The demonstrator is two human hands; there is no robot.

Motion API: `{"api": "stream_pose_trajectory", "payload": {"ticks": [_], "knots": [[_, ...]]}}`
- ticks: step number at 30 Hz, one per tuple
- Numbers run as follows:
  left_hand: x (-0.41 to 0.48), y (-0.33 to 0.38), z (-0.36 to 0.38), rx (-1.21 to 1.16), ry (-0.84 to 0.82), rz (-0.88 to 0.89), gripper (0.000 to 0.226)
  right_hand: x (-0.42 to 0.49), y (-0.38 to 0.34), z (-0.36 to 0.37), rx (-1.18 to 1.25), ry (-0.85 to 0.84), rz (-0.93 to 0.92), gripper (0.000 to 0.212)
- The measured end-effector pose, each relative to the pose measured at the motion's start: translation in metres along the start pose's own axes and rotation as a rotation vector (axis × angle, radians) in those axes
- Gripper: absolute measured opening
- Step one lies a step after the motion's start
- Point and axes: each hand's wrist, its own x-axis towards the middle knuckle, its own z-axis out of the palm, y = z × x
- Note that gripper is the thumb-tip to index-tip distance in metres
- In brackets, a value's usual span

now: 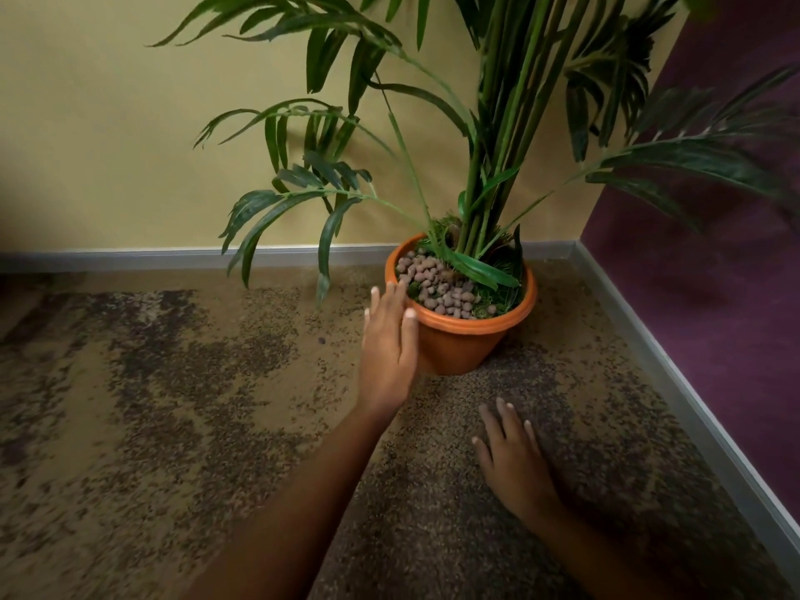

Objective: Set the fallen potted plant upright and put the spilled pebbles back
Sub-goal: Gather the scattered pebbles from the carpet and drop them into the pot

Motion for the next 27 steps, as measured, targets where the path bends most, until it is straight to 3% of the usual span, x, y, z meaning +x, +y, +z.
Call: {"api": "stream_pose_trajectory", "payload": {"ticks": [2, 6, 9, 11, 15, 19, 22, 24, 27], "knots": [[-0.021, -0.024, -0.008, 0.182, -0.100, 0.054, 0.049, 0.000, -0.007, 0.001, 0.026, -0.003, -0.036, 0.053], [-0.056, -0.072, -0.033, 0.682, -0.479, 0.145, 0.058, 0.004, -0.025, 0.004, 0.053, -0.038, -0.113, 0.054], [-0.075, -0.094, -0.055, 0.832, -0.624, 0.105, 0.057, 0.009, -0.044, 0.006, 0.078, -0.062, -0.165, 0.055], [-0.084, -0.100, -0.071, 0.880, -0.593, 0.037, 0.053, 0.011, -0.058, 0.007, 0.090, -0.076, -0.192, 0.054], [-0.100, -0.107, -0.090, 0.941, -0.414, 0.121, 0.046, 0.013, -0.083, 0.011, 0.126, -0.119, -0.256, 0.053], [-0.115, -0.113, -0.093, 0.924, -0.392, 0.141, 0.028, 0.010, -0.105, 0.014, 0.125, -0.159, -0.332, 0.051], [-0.120, -0.111, -0.086, 0.815, -0.470, 0.002, 0.028, 0.008, -0.117, 0.015, 0.131, -0.162, -0.418, 0.049], [-0.117, -0.111, -0.078, 0.702, -0.396, -0.055, 0.031, 0.006, -0.123, 0.016, 0.118, -0.152, -0.488, 0.049], [-0.103, -0.098, -0.064, 0.378, -0.198, -0.167, 0.019, 0.005, -0.130, 0.014, 0.166, -0.122, -0.515, 0.050]]}}
